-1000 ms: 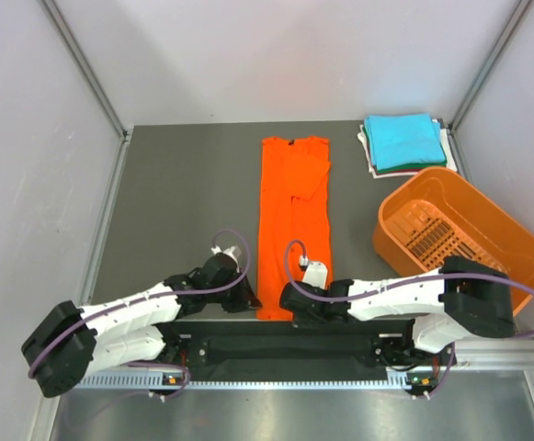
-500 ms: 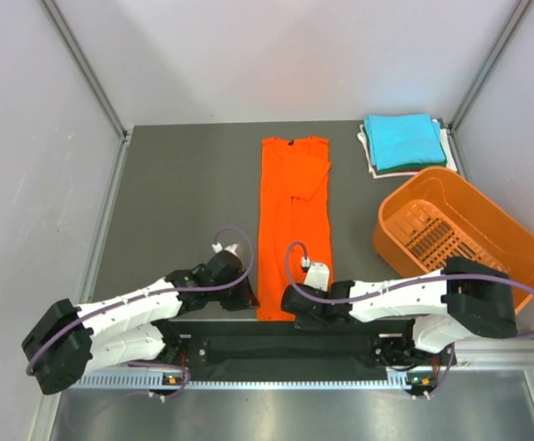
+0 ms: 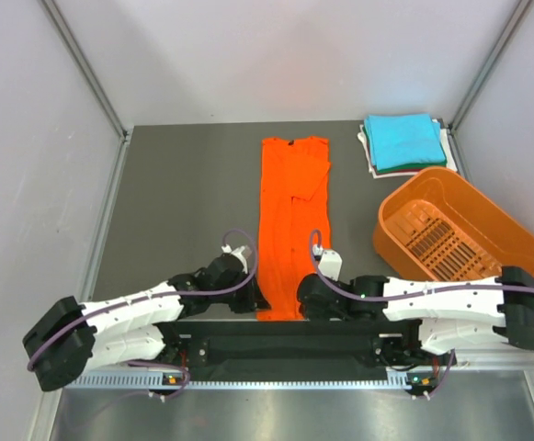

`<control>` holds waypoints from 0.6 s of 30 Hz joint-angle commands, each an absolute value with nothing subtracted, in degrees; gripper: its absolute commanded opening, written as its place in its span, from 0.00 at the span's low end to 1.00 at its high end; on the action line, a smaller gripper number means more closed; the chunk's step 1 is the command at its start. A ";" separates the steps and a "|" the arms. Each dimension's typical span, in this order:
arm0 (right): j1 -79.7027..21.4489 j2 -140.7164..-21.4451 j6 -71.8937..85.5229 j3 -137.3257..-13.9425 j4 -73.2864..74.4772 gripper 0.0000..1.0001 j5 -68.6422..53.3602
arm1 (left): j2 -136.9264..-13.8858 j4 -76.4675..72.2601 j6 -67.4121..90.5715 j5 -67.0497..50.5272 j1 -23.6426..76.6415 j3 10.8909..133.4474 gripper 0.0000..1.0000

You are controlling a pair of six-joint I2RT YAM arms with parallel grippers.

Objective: Fold and stack the t-shirts
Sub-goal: Fold the tshirt

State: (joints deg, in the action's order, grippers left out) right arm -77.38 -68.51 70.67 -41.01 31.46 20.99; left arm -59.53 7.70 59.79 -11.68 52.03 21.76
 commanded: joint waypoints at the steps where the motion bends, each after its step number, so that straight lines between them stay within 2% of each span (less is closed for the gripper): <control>1: -74.28 -64.44 66.98 -40.88 32.43 0.13 22.16 | -61.34 2.11 61.87 -11.87 53.43 19.69 0.23; 5: -70.06 -59.69 63.73 -39.03 32.69 0.13 20.66 | -65.82 1.67 62.58 -10.99 54.31 18.20 0.22; 11: -64.17 -53.36 60.56 -38.06 36.91 0.14 20.04 | -65.48 3.42 62.40 -9.40 54.40 17.75 0.23; 14: -61.00 -51.86 58.54 -37.53 37.35 0.17 17.41 | -63.20 6.93 61.35 -9.49 54.40 20.03 0.27; 17: -57.40 -51.59 56.26 -36.74 37.27 0.23 13.46 | -59.60 13.69 58.64 -8.09 54.40 25.30 0.35; 18: -55.30 -51.59 55.55 -35.96 37.18 0.29 12.14 | -58.89 15.71 57.75 -7.30 54.40 28.36 0.38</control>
